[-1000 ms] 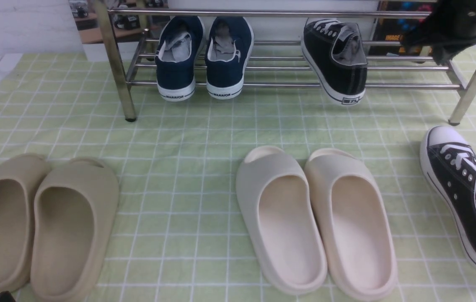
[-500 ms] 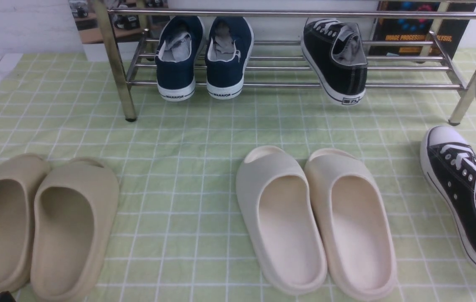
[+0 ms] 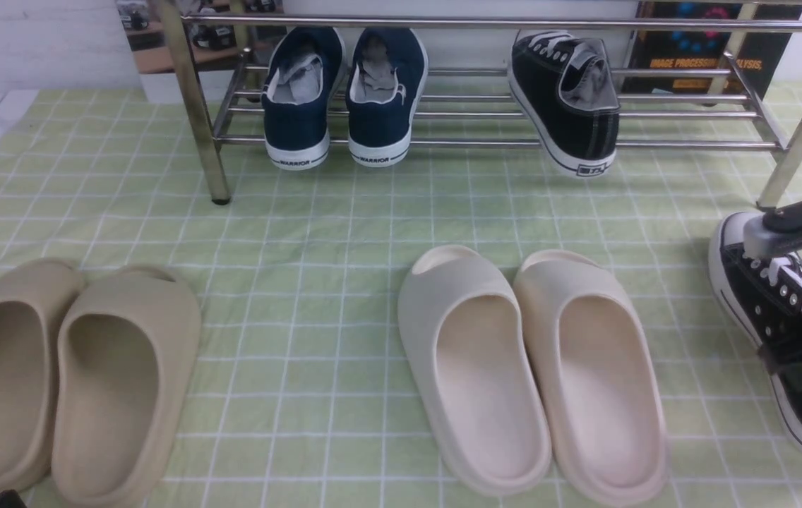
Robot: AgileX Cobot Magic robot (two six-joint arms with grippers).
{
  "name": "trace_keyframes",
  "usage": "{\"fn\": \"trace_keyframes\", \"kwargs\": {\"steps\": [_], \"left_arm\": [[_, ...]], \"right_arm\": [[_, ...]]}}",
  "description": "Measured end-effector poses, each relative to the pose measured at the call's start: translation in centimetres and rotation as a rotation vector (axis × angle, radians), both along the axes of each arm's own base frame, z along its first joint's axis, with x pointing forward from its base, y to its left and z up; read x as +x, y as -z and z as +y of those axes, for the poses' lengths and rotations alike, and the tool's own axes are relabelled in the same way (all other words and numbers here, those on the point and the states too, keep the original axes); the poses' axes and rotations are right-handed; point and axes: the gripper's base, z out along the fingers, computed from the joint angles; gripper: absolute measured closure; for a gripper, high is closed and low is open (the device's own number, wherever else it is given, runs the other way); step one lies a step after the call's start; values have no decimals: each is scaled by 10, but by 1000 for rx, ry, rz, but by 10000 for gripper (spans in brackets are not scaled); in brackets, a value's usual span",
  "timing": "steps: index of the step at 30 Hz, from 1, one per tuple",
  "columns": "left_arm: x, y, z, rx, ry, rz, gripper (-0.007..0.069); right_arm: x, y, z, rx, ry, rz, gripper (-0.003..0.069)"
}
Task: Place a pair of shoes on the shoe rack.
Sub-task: Use the right arm to grab the shoe closest to it, then use the right arm to put a shoe into the shoe rack
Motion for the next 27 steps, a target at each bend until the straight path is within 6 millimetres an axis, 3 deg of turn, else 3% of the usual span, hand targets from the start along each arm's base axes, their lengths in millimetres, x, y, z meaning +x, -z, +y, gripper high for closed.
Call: {"fn": "trace_keyframes", "kwargs": {"steps": [4,5,6,7,9,11,13,17,21,27], "left_arm": [[0,0,0,0,0,0,424],[0,0,0,0,0,0,424],[0,0,0,0,0,0,424],[0,0,0,0,0,0,424],[0,0,0,0,0,0,424],[0,0,0,0,0,0,424],[0,0,0,0,0,0,424],[0,0,0,0,0,0,424],[0,0,0,0,0,0,424],[0,0,0,0,0,0,424]], "right_arm": [[6,17,1,-8,2,53,258],[8,23,1,-12,2,77,329],[8,24,1,-12,2,79,354],[9,26,1,-16,0,83,465],[10,25,1,-19,-3,76,593],[11,21,1,-18,-3,64,643],[11,16,1,-17,-2,53,643],[9,-21,0,-10,13,7,643],[10,-80,0,-9,-17,-97,643],[24,-124,6,27,-82,-222,643]]}}
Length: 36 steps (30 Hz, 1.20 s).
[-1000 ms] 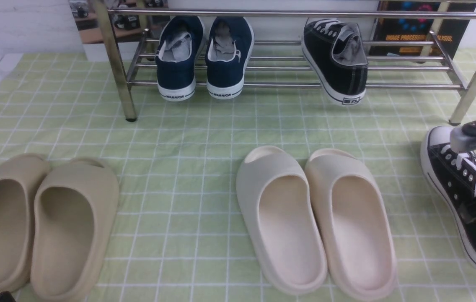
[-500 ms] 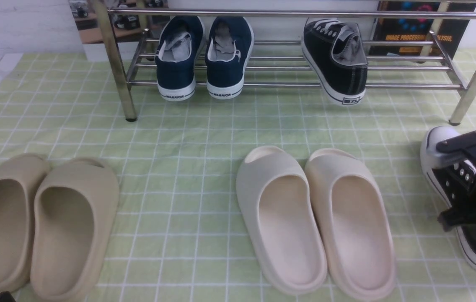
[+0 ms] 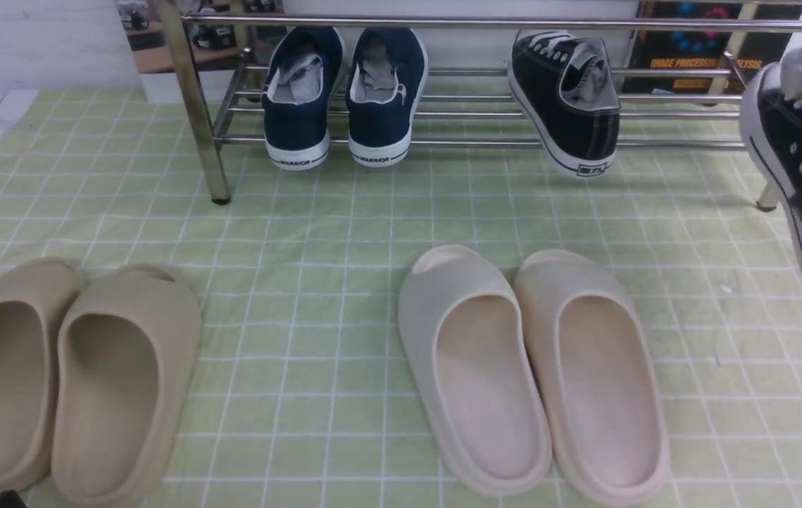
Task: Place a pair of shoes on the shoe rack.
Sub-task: Use the right arm to put a shoe into the shoe rack
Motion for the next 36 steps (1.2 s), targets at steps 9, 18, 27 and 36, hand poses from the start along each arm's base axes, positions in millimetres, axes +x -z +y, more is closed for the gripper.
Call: {"fn": "trace_keyframes", "kwargs": {"steps": [9,18,27,36], "left_arm": [[0,0,0,0,0,0,424],[0,0,0,0,0,0,424],[0,0,0,0,0,0,424],[0,0,0,0,0,0,424]], "right_arm": [[48,13,13,10,-43,112,643],[92,54,29,44,-60,250,643],[86,42,28,43,-59,255,643],[58,-8,25,87,-69,129,642]]}}
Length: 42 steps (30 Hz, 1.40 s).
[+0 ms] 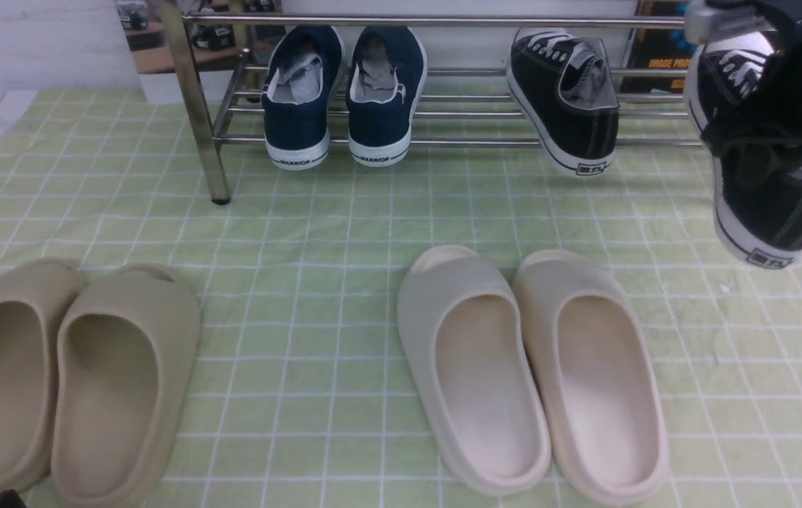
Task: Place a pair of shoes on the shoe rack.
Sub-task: Use the right arm to put a shoe into the shoe rack
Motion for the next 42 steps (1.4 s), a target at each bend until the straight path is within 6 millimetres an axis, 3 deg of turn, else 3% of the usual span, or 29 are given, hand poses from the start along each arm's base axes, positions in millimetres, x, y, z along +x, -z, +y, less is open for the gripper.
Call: {"fn": "trace_keyframes", "kwargs": {"steps": [2,6,18,26,30,37,42], "left_arm": [[0,0,0,0,0,0,424],[0,0,0,0,0,0,424],[0,0,0,0,0,0,424],[0,0,0,0,0,0,424],[0,0,0,0,0,0,424],[0,0,0,0,0,0,424],[0,0,0,0,0,0,424]], "right_arm": [[-11,-17,-2,8,0,-49,641],[-16,-24,-4,-4,2,-71,641],[-21,12,-9,-26,14,51,639],[-20,12,-10,-47,2,38,639],[-6,15,-10,-75,-39,-53,639],[28,39,-7,-115,-69,-103,639],[65,58,-1,-129,-75,-95,639]]}}
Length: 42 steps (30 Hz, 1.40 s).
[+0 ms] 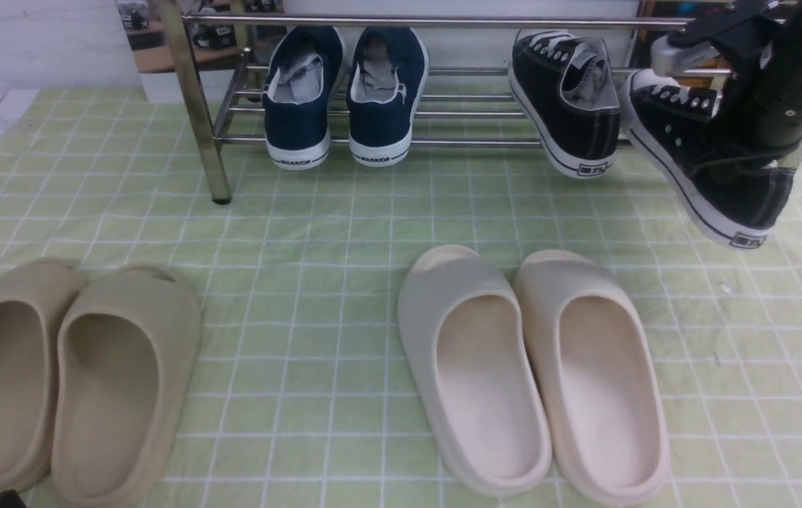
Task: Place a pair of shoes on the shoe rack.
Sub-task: Use the right arm to put a shoe into the shoe rack
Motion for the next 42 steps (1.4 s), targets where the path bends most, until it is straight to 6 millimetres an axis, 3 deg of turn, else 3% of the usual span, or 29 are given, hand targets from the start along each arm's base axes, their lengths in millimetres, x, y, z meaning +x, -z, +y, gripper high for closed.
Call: {"fn": "trace_keyframes", "kwargs": {"steps": [9,17,36,39,41,42], "left_arm": [[0,0,0,0,0,0,424],[0,0,0,0,0,0,424],[0,0,0,0,0,0,424],[0,0,0,0,0,0,424],[0,0,0,0,0,0,424],[0,0,0,0,0,0,424]], "right_arm": [[57,0,8,4,-4,-133,639],[91,21,15,14,-6,-168,642],[97,26,18,-22,-84,-180,631],[94,23,17,-21,-53,-170,596],[87,12,13,-33,-35,-154,506],[87,10,12,-36,-34,-153,498]]}}
